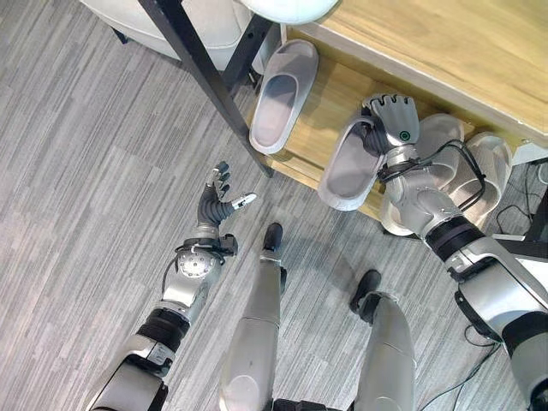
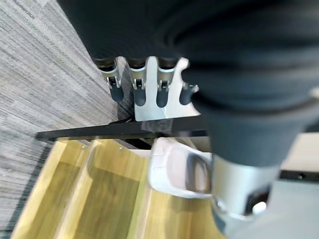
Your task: Arrange the slippers neatly on the shoe rack.
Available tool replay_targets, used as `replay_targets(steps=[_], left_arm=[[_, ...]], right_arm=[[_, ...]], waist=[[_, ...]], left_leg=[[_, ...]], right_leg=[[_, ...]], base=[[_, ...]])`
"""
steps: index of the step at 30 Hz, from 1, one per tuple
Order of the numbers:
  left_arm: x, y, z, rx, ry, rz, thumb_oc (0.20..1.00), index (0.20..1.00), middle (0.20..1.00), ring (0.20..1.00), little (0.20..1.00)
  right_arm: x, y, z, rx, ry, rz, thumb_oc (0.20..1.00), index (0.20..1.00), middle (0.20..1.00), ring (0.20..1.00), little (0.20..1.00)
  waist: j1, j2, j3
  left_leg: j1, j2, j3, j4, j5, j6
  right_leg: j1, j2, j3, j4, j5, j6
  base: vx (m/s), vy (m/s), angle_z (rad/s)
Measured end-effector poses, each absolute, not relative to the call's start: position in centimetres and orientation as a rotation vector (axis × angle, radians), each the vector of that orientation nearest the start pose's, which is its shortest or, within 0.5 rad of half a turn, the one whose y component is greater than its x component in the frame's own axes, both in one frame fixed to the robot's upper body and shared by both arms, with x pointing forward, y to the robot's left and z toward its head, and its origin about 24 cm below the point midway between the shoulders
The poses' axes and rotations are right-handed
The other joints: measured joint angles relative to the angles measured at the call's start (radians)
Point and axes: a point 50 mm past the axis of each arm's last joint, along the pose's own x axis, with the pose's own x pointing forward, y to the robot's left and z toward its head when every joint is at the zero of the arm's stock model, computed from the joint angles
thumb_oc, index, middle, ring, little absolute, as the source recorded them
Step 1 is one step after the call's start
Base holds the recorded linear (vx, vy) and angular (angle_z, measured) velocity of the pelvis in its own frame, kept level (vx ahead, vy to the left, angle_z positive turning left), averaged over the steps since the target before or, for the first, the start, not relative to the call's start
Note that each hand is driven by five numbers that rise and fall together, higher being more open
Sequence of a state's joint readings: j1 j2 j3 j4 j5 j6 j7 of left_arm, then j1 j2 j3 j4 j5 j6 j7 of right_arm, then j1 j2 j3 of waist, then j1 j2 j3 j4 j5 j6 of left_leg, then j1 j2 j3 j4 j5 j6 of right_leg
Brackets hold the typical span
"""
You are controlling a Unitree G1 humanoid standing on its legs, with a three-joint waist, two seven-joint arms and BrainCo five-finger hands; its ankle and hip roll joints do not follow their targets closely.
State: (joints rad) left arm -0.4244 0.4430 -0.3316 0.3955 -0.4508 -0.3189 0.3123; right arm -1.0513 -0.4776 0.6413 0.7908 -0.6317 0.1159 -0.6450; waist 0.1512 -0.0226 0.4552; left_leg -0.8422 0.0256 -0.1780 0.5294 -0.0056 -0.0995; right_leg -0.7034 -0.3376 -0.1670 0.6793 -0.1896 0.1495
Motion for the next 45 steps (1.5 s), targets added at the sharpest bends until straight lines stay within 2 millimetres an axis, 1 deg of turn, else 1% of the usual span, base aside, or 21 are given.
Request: replay_targets(steps=[3,4,5,11,13,15,16,17,18,19,20,21,26,27,28,31,33,37,40,43,45], left_arm=[[33.1,17.8,10.5,0.044,-0.276,0.061,1.0,1.0,1.0,1.0,1.0],[33.3,17.4,11.0,0.038,-0.293,0.052,1.0,1.0,1.0,1.0,1.0],[33.4,17.4,11.1,0.037,-0.295,0.052,1.0,1.0,1.0,1.0,1.0],[33.2,17.5,10.7,0.033,-0.284,0.076,1.0,1.0,1.0,1.0,1.0],[33.1,17.6,10.5,0.03,-0.277,0.082,1.0,1.0,1.0,1.0,1.0],[33.0,17.6,10.3,0.03,-0.273,0.085,1.0,1.0,1.0,1.0,1.0],[33.0,17.6,10.2,0.029,-0.27,0.086,1.0,1.0,1.0,1.0,1.0],[32.9,17.7,10.2,0.029,-0.269,0.087,1.0,1.0,1.0,1.0,1.0],[32.8,17.6,9.9,0.026,-0.261,0.088,1.0,1.0,1.0,1.0,1.0],[32.7,17.5,9.6,0.018,-0.25,0.09,1.0,1.0,1.0,1.0,1.0],[32.5,17.6,9.3,0.015,-0.242,0.095,1.0,1.0,1.0,1.0,1.0],[32.3,17.7,8.8,0.017,-0.227,0.102,1.0,1.0,1.0,1.0,1.0],[31.5,18.1,7.3,0.022,-0.176,0.115,1.0,1.0,1.0,1.0,1.0],[31.5,18.2,7.3,0.024,-0.172,0.119,1.0,1.0,1.0,1.0,1.0],[31.5,18.3,7.1,0.028,-0.164,0.122,1.0,1.0,1.0,1.0,1.0],[31.6,18.3,7.0,0.03,-0.155,0.122,1.0,1.0,1.0,1.0,1.0],[31.4,18.4,6.6,0.036,-0.135,0.119,1.0,1.0,1.0,1.0,1.0],[31.4,18.3,6.5,0.04,-0.126,0.107,1.0,1.0,1.0,1.0,1.0],[31.4,18.2,6.4,0.041,-0.123,0.095,1.0,1.0,1.0,1.0,1.0],[31.4,18.1,6.4,0.043,-0.12,0.073,1.0,1.0,1.0,1.0,1.0],[31.4,18.1,6.4,0.044,-0.118,0.07,1.0,1.0,1.0,1.0,1.0]], right_arm=[[40.7,-14.2,20.1,-1.368,-0.546,-0.39,1.0,1.0,1.0,1.0,1.0],[40.8,-13.7,20.5,-1.338,-0.555,-0.388,1.0,1.0,1.0,1.0,1.0],[40.8,-13.4,20.7,-1.322,-0.559,-0.387,1.0,1.0,1.0,1.0,1.0],[40.6,-11.9,21.5,-1.229,-0.598,-0.387,1.0,1.0,1.0,1.0,1.0],[40.6,-11.4,21.4,-1.198,-0.6,-0.383,1.0,1.0,1.0,1.0,1.0],[40.6,-11.0,21.5,-1.115,-0.584,-0.382,1.0,1.0,1.0,1.0,1.0],[40.5,-10.7,21.5,-1.009,-0.566,-0.383,1.0,1.0,1.0,1.0,1.0],[40.5,-10.6,21.4,-0.972,-0.559,-0.38,1.0,1.0,1.0,1.0,1.0],[40.3,-10.3,21.1,-0.926,-0.55,-0.373,1.0,1.0,1.0,1.0,1.0],[39.9,-10.1,19.7,-0.844,-0.52,-0.354,1.0,1.0,1.0,1.0,1.0],[39.6,-10.0,19.0,-0.783,-0.494,-0.344,1.0,1.0,1.0,1.0,1.0],[39.1,-9.8,18.1,-0.679,-0.468,-0.338,1.0,1.0,1.0,1.0,1.0],[38.1,-9.6,14.7,-0.452,-0.337,-0.306,1.0,1.0,1.0,1.0,1.0],[38.0,-9.9,13.7,-0.384,-0.295,-0.301,1.0,1.0,1.0,1.0,1.0],[38.1,-10.2,12.9,-0.326,-0.234,-0.299,1.0,1.0,1.0,1.0,1.0],[38.4,-11.0,11.6,-0.173,-0.119,-0.314,1.0,1.0,1.0,1.0,1.0],[39.1,-11.3,12.4,-0.057,-0.095,-0.308,1.0,1.0,1.0,1.0,1.0],[39.6,-11.2,13.1,0.119,-0.073,-0.277,1.0,1.0,1.0,1.0,1.0],[39.6,-10.8,13.0,0.232,-0.058,-0.239,1.0,1.0,1.0,1.0,1.0],[39.6,-10.4,13.2,0.3,-0.062,-0.198,1.0,1.0,1.0,1.0,1.0],[39.7,-10.3,13.2,0.314,-0.061,-0.18,1.0,1.0,1.0,1.0,1.0]], waist=[[-0.003,-0.014,-0.008],[0.0,-0.014,-0.008],[0.001,-0.014,-0.008],[0.009,-0.013,-0.008],[0.016,-0.013,-0.008],[0.019,-0.013,-0.008],[0.019,-0.013,-0.008],[0.019,-0.013,-0.008],[0.019,-0.013,-0.008],[0.017,-0.012,-0.008],[0.008,-0.012,-0.008],[0.008,-0.012,-0.008],[-0.005,-0.009,-0.006],[-0.008,-0.008,-0.005],[-0.008,-0.006,-0.004],[-0.008,0.007,0.004],[-0.005,0.011,0.005],[0.0,0.011,0.005],[0.003,0.011,0.005],[0.005,0.012,0.005],[0.007,0.012,0.005]], left_leg=[[0.003,0.0,0.003,-0.027,0.012,0.004],[0.002,-0.002,0.003,-0.031,0.026,-0.008],[0.002,-0.002,0.003,-0.032,0.026,-0.008],[0.024,-0.006,-0.007,-0.051,0.027,-0.01],[0.047,-0.006,-0.004,-0.067,0.028,-0.01],[0.061,-0.005,-0.003,-0.076,0.028,-0.01],[0.068,-0.006,-0.002,-0.084,0.032,-0.01],[0.068,-0.005,-0.003,-0.084,0.032,-0.009],[0.067,-0.009,-0.002,-0.086,0.04,-0.011],[0.068,-0.009,0.0,-0.09,0.04,-0.01],[0.069,-0.005,-0.001,-0.097,0.025,-0.008],[0.073,-0.007,0.001,-0.105,0.047,-0.008],[0.087,0.005,0.03,-0.12,0.049,-0.002],[0.092,0.007,0.031,-0.121,0.04,0.008],[0.097,0.007,0.032,-0.119,0.048,-0.003],[0.102,0.008,0.03,-0.121,0.05,-0.004],[0.113,0.009,0.026,-0.137,0.053,0.003],[0.12,0.012,0.025,-0.157,0.055,-0.003],[0.129,0.012,0.026,-0.167,0.057,-0.002],[0.131,0.012,0.025,-0.169,0.066,-0.003],[0.131,0.013,0.025,-0.171,0.073,-0.014]], right_leg=[[0.0,0.001,-0.004,-0.02,0.007,0.002],[0.0,0.0,-0.007,-0.023,0.011,0.002],[0.002,0.0,-0.008,-0.027,0.013,0.005],[0.033,-0.001,-0.022,-0.048,0.019,0.015],[0.054,-0.001,-0.023,-0.061,0.015,0.008],[0.066,0.0,-0.022,-0.073,0.012,0.003],[0.069,-0.001,-0.022,-0.075,0.012,0.003],[0.069,-0.001,-0.022,-0.075,0.012,0.003],[0.067,-0.001,-0.022,-0.075,0.014,0.002],[0.067,-0.001,-0.022,-0.08,0.016,0.001],[0.069,0.0,-0.022,-0.087,0.014,0.001],[0.072,0.001,-0.021,-0.097,0.022,0.0],[0.072,0.012,0.005,-0.129,0.048,0.003],[0.077,0.013,0.007,-0.131,0.046,0.004],[0.08,0.015,0.008,-0.129,0.046,0.004],[0.08,0.016,0.007,-0.12,0.045,0.003],[0.085,0.016,0.007,-0.117,0.045,0.002],[0.087,0.015,0.007,-0.119,0.044,0.001],[0.093,0.015,0.007,-0.122,0.043,-0.001],[0.094,0.017,0.002,-0.124,0.042,-0.002],[0.094,0.018,0.0,-0.125,0.041,-0.003]], base=[[0.0,0.006,0.02],[0.02,0.011,0.05],[0.02,0.003,0.03],[0.02,0.001,0.05],[0.01,0.004,0.02],[0.0,0.0,0.0],[-0.09,0.054,0.01],[-0.08,0.046,0.01],[-0.08,0.071,-0.02],[0.0,0.031,0.01],[-0.01,0.037,-0.02],[-0.02,0.018,-0.04],[-0.01,0.007,-0.16],[0.03,-0.01,-0.06],[-0.05,0.018,-0.02],[-0.01,0.004,-0.01],[0.02,0.009,0.04],[0.01,-0.004,0.02],[0.01,-0.003,0.0],[0.0,0.0,0.0],[0.01,-0.01,0.02]])
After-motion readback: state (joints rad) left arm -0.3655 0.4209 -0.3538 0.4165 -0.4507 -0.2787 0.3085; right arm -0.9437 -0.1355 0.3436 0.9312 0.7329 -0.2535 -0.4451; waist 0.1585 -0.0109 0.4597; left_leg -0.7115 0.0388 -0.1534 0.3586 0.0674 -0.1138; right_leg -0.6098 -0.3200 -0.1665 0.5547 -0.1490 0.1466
